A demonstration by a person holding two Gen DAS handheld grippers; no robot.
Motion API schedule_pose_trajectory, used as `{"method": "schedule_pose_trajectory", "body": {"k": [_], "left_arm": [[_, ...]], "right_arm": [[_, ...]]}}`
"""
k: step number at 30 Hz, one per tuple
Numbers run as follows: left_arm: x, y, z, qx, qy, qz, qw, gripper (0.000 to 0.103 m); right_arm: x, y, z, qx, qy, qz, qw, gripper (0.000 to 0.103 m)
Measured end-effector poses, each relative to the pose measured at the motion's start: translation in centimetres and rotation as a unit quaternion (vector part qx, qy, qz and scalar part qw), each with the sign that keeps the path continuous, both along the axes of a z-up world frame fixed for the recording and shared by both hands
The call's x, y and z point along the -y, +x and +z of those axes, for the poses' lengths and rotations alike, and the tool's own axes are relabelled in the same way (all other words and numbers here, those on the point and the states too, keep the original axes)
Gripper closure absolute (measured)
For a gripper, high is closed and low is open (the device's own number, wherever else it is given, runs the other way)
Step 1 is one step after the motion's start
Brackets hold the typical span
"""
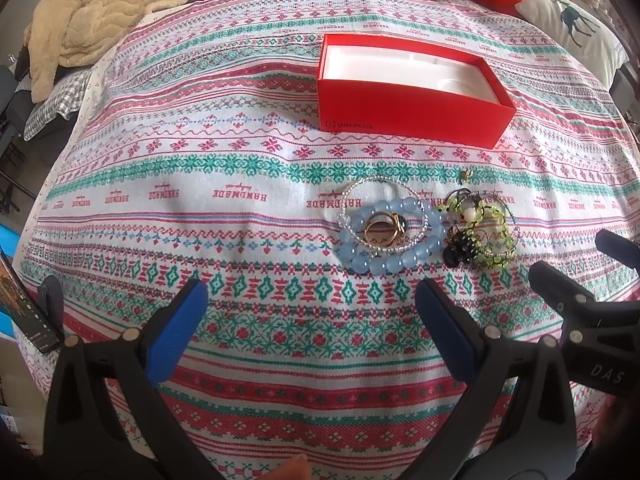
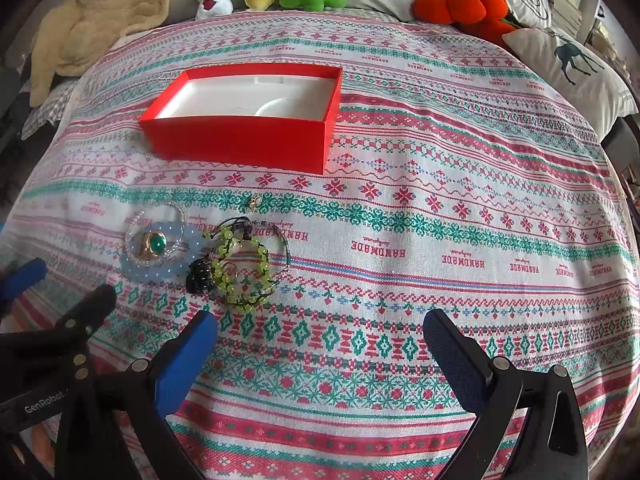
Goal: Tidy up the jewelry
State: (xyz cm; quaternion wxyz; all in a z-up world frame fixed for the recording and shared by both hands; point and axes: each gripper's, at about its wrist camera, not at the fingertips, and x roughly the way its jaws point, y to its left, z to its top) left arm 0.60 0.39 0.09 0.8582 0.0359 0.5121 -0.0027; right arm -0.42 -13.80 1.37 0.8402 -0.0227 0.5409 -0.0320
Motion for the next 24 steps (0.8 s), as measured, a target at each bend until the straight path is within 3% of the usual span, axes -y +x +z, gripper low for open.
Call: {"method": "schedule_pose_trajectory", "body": {"k": [6,10,16,24], "left_arm": [[-0.1,0.3,0.2,0.01,-0.001,-0.01,0.9999,0.0],[-0.6,0.8,-0.2,-0.011,-0.017,-0.024,0.9995,0.0],[-2.0,2.0,-0.5,-0.052,-0.082,-0.027,0.9949,0.0],[-3.4,4.6,0.7,-0.059,-0.155,-0.022,0.9859,0.003]], "right_arm": [[0.4,0.1,0.2,0.001,0.0,-0.001,1.0,0.0],[0.3,0.3,0.4,0.001,-0.003,0.004,1.0,0.0],[0.7,1.4,0.5,-0.011,0.014,0.013,1.0,0.0],[1.7,4.1,0.1,-0.049,0.087,0.021,0.995,0.001]]}}
